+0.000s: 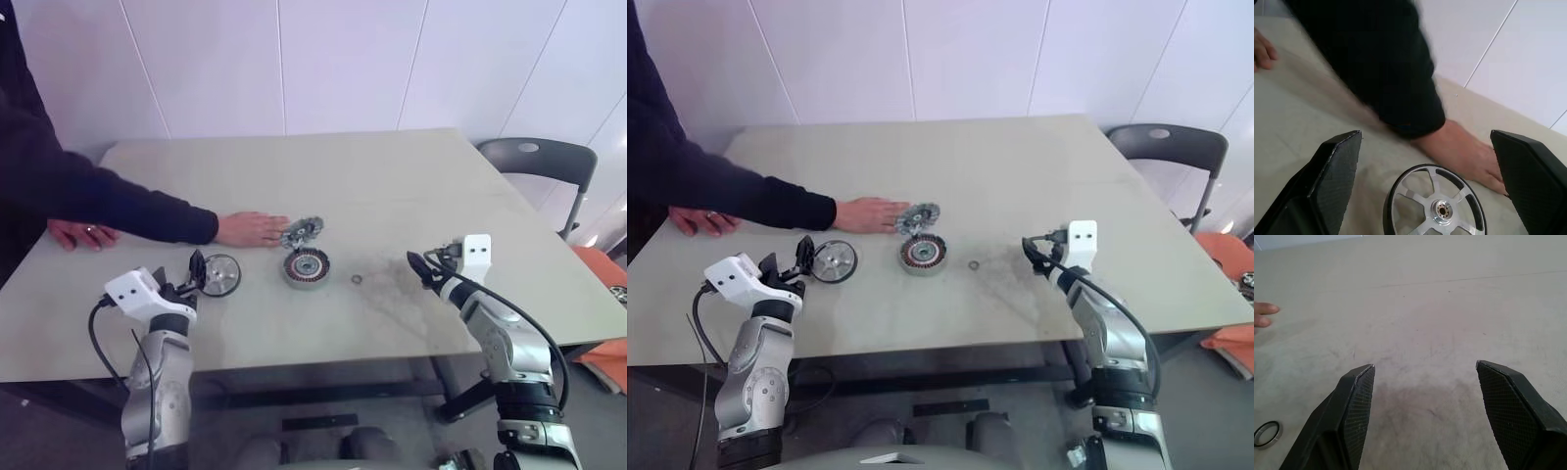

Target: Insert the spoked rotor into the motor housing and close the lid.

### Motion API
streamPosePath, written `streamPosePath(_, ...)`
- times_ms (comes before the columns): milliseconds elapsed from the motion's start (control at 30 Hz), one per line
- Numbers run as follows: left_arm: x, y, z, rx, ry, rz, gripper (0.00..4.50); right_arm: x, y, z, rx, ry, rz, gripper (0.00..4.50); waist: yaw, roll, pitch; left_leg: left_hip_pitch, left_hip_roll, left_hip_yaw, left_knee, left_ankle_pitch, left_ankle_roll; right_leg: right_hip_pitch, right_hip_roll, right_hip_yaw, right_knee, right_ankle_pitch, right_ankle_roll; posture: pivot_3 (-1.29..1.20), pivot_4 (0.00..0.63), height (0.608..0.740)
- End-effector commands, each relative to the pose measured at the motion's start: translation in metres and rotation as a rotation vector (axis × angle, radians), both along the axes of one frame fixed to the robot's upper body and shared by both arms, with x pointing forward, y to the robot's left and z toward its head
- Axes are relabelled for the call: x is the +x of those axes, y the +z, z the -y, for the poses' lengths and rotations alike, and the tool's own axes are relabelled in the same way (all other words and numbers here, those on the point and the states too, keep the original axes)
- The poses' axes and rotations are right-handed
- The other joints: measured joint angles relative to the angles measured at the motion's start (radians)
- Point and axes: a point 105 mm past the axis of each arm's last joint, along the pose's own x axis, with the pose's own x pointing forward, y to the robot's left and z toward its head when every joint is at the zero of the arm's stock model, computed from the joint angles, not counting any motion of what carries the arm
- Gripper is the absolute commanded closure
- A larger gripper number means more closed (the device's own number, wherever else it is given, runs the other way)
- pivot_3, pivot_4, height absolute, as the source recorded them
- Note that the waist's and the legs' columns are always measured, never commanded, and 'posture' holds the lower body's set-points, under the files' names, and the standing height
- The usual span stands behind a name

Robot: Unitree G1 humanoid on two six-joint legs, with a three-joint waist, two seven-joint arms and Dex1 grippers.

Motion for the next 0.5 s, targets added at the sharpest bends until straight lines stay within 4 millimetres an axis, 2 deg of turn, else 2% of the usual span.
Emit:
streamPosePath(33,0.0027,0.0125,0.0015,0.017,-0.004,0.047,0.02,0.0023,0.0177,-0.0031,-0.01,0.01,0.064,1.04,0.0,0.0,0.0,0.0,0.0,0.0,0.0,0.0,0.0,0.0,0.0,0.0,0.0,0.0,0.0,0.0,0.0,0.74)
streamPosePath(500,0.0052,0.0123,0.0054,0.014,-0.012,0.051,0.02,0.0044,0.0178,-0.0005,-0.019,0.009,0.065,1.04,0.0,0.0,0.0,0.0,0.0,0.0,0.0,0.0,0.0,0.0,0.0,0.0,0.0,0.0,0.0,0.0,0.0,0.74)
